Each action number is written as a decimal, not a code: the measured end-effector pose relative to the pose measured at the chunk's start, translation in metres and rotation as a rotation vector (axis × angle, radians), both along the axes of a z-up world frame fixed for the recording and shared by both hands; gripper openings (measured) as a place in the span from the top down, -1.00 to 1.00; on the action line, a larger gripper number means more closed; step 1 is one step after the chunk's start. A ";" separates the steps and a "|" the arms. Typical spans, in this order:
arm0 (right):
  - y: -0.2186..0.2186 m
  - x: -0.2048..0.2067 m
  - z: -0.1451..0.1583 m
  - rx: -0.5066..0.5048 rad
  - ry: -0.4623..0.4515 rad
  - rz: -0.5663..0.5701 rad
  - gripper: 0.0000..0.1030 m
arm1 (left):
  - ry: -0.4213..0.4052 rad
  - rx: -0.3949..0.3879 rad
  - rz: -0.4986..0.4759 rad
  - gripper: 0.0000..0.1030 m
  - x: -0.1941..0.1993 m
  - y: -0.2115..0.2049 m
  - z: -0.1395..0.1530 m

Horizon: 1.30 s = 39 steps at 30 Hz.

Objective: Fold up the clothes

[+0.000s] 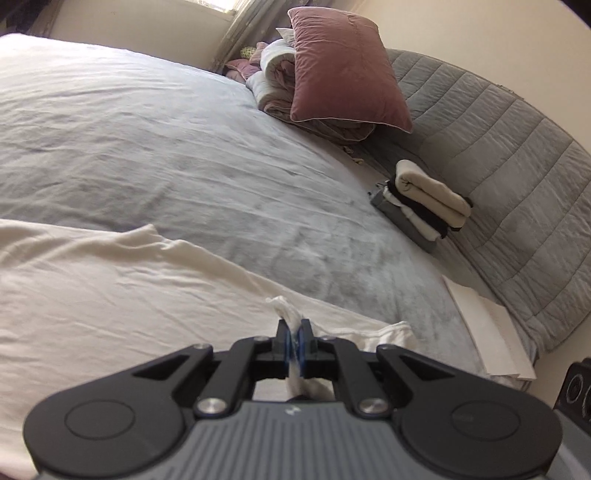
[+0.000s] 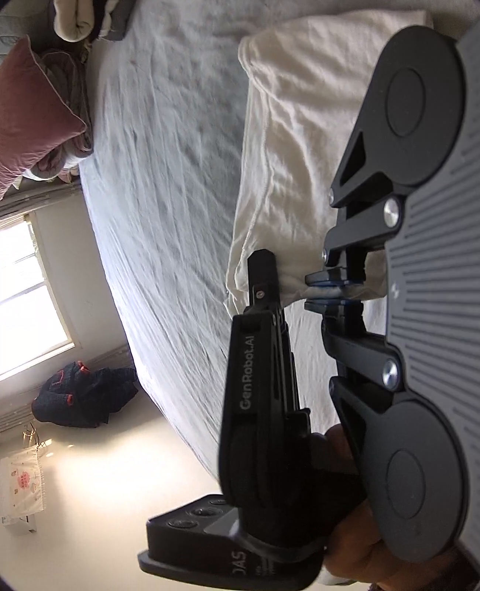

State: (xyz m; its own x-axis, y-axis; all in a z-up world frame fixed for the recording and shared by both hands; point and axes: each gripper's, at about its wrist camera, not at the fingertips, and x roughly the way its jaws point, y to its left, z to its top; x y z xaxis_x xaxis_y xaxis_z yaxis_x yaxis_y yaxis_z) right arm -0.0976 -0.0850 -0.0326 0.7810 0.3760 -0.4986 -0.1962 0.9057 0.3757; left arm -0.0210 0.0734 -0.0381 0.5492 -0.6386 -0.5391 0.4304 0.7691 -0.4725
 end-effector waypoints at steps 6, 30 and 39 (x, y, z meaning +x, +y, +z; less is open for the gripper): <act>0.008 0.008 -0.001 0.036 0.014 0.024 0.84 | 0.013 0.010 0.027 0.92 0.007 0.017 -0.002; 0.118 0.072 0.005 0.157 0.041 0.226 0.84 | 0.037 0.054 0.215 0.93 0.045 0.144 0.014; 0.166 0.098 0.004 0.217 0.075 0.288 0.85 | 0.031 0.049 0.302 0.93 0.050 0.200 0.015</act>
State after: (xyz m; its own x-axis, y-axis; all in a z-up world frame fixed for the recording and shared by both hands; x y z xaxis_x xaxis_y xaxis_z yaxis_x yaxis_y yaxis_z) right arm 0.0009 0.0814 -0.0289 0.5924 0.6784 -0.4346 -0.3961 0.7149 0.5762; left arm 0.0293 0.2734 -0.0232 0.6925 -0.4219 -0.5852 0.1650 0.8823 -0.4409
